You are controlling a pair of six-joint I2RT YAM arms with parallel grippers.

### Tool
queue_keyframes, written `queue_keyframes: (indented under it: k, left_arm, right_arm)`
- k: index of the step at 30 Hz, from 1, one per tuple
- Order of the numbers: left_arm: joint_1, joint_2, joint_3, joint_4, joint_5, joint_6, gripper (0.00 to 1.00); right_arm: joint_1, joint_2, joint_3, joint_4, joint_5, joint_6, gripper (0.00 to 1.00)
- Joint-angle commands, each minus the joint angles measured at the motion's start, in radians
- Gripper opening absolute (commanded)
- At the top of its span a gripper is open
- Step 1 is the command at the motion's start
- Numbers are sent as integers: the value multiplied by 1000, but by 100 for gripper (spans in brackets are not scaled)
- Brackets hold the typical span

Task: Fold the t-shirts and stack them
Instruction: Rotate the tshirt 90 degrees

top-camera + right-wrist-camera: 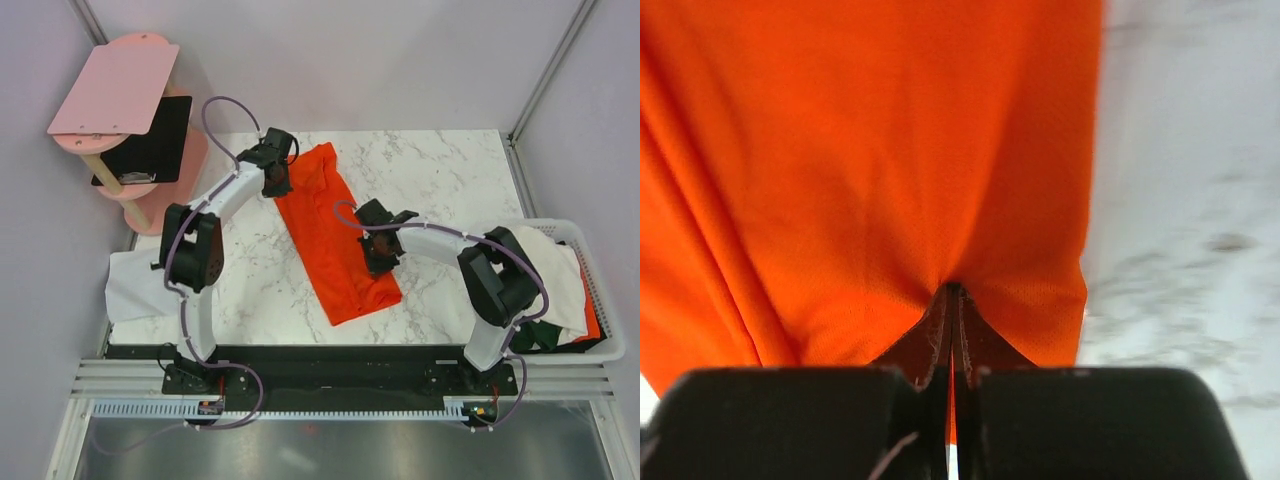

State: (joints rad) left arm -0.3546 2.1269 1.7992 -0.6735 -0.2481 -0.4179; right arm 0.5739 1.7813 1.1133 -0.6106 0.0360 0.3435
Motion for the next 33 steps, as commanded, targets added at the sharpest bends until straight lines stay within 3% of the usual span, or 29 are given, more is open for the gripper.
queue_keyframes:
  k: [1,4,8,15,18,19,20,21,23,30,33]
  left_arm:
    - [-82,-281,-176,71,65,22,2]
    - [-153,-396,-342,90,135,-30,2]
    - [-260,-484,-556,103,107,-134,2]
    - [-336,-672,-834,150,75,-255,2]
    - [-339,-829,-946,163,90,-271,37]
    - [-339,-875,-972,160,93,-275,63]
    - [-339,-954,-1026,161,108,-289,89]
    - [-339,-994,-1052,161,113,-295,98]
    - [-339,-1080,-1116,150,130,-326,99]
    - [-340,-1199,-1258,149,197,-415,100]
    - [-340,-1239,-1304,147,211,-443,90]
  right_arm:
    - [135,19,-6,44,-169,84,0]
    - [225,47,31,64,-183,106,0]
    - [239,9,59,69,-174,126,0]
    - [239,-236,31,38,16,146,1]
    - [238,-383,-36,51,97,172,12]
    - [236,-455,-65,75,117,181,22]
    - [231,-489,-96,86,146,205,43]
    - [224,-544,-157,113,145,216,49]
    - [205,-579,-248,133,111,254,62]
    - [196,-602,-512,335,-103,425,68]
    - [196,-603,-599,420,-162,498,67]
